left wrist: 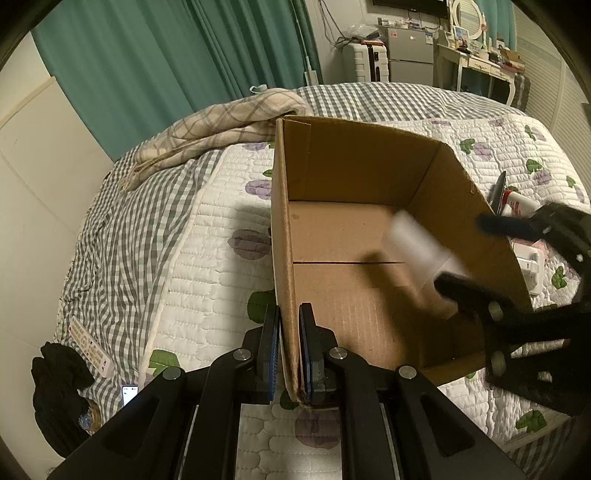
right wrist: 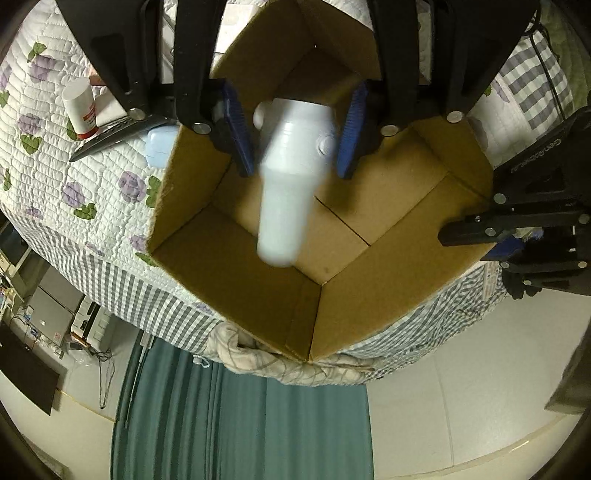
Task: Organize rigid objects
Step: 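Carry the white hair dryer into the box with the right gripper and release, then reach the right gripper to the white stand and grasp it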
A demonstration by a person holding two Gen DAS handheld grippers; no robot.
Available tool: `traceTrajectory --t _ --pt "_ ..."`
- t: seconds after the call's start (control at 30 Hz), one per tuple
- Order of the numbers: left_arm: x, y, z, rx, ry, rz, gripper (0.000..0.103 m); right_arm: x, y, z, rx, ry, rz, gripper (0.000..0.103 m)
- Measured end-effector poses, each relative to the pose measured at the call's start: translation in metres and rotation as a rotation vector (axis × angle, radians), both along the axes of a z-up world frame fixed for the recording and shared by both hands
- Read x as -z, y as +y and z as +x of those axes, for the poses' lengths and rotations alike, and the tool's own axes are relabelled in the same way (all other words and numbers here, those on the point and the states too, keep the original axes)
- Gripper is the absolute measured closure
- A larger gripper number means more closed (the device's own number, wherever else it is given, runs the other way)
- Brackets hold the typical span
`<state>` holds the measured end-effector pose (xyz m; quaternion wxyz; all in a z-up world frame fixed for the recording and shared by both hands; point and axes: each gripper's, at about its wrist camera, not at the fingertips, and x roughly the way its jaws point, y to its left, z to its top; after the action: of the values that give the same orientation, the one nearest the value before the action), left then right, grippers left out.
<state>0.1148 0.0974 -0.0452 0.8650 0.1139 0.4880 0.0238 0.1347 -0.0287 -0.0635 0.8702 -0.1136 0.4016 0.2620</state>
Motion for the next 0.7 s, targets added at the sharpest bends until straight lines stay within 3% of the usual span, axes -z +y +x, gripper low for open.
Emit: traceTrajectory --t 0.03,0.07,0.43,0.7 --pt "0.000 -0.001 0.000 0.000 0.001 -0.002 0.093 -0.004 -0.002 -0.002 0.011 -0.013 0.004 0.018" --pt "0.000 -0.002 0.000 -0.001 0.001 0.007 0.093 -0.009 -0.006 -0.004 0.018 -0.027 0.009 0.017" --pt "0.000 -0.002 0.001 -0.001 0.000 0.011 0.092 -0.067 -0.083 -0.018 0.116 -0.169 -0.026 0.007" --pt "0.000 -0.002 0.001 0.002 0.001 0.020 0.092 -0.053 -0.153 -0.015 0.244 -0.153 -0.141 0.005"
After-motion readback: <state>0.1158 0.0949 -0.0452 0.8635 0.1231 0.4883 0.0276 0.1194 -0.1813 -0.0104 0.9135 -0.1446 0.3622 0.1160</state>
